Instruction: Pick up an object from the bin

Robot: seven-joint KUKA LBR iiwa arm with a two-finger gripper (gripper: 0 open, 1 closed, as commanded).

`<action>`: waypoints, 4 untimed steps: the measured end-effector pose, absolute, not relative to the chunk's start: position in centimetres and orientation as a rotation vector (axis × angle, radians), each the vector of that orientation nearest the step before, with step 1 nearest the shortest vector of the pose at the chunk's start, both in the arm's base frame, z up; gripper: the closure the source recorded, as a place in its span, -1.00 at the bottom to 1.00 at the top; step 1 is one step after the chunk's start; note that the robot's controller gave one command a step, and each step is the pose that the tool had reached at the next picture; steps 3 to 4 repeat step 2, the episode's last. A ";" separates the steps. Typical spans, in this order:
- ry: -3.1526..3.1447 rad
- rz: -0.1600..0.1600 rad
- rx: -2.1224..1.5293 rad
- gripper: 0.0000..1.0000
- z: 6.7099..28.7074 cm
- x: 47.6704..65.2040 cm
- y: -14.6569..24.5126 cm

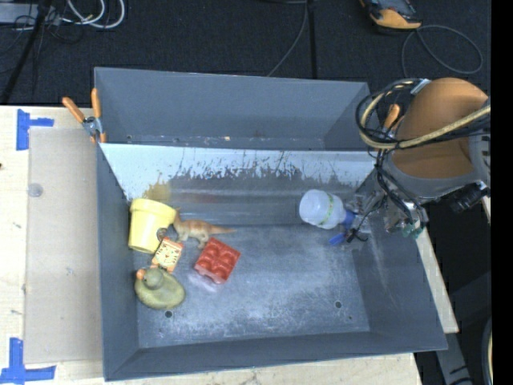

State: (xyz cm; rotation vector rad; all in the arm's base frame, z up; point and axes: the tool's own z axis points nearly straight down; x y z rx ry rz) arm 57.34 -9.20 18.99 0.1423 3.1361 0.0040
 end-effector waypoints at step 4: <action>3.145 0.005 0.116 1.00 23.0 57.6 -9.2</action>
Offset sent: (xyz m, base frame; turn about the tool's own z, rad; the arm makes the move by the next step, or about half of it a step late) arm 0.0095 -0.0022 0.1059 -0.0442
